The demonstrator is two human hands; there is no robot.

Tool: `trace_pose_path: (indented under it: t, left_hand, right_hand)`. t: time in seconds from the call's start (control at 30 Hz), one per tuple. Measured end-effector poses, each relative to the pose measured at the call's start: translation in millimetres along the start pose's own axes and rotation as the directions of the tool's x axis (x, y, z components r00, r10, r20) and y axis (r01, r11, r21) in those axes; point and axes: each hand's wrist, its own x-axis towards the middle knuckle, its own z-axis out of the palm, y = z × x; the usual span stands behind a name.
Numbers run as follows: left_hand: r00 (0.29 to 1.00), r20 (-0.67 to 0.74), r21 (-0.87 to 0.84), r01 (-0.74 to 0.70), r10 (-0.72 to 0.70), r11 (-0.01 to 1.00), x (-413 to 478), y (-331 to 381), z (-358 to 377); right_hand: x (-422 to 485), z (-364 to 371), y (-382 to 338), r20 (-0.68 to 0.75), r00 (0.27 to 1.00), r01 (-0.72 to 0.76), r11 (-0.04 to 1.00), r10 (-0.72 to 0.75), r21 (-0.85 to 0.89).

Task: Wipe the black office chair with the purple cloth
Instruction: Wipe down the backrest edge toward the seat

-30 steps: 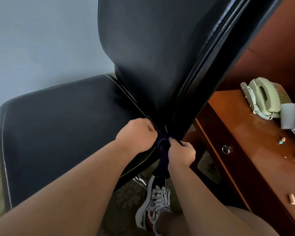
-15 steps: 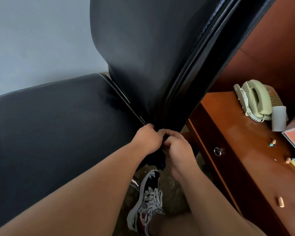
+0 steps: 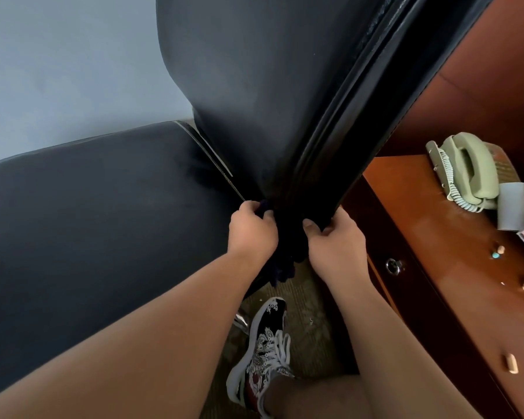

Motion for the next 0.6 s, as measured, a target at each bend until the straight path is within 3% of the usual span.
trace_pose_path:
  t: [0.13,0.3,0.37,0.47,0.6]
  left_hand:
    - [0.998,0.033,0.000,-0.056,0.056,0.998,-7.1,-6.2,10.4]
    - [0.977,0.147,0.361,-0.199,0.155,0.911,-12.0,-13.8,20.5]
    - [0.974,0.184,0.404,-0.200,0.135,0.893,-14.7,-16.1,25.8]
    - [0.984,0.142,0.314,-0.150,0.110,0.937,-15.2,-10.2,21.2]
    - [0.999,-0.012,0.016,-0.050,0.050,0.999,-18.8,2.8,12.6]
  right_hand:
    - [0.4,0.6,1.6,-0.011,1.000,0.004,1.000,-0.004,-0.005]
    - [2.8,4.3,3.5,-0.020,1.000,0.005,1.000,-0.005,-0.019]
    - [3.8,4.0,4.8,-0.020,1.000,0.003,1.000,-0.004,-0.023]
    - [4.8,3.3,7.2,-0.009,1.000,0.012,1.000,-0.012,-0.023]
    - [6.8,4.9,7.0,-0.009,1.000,0.011,1.000,-0.011,-0.002]
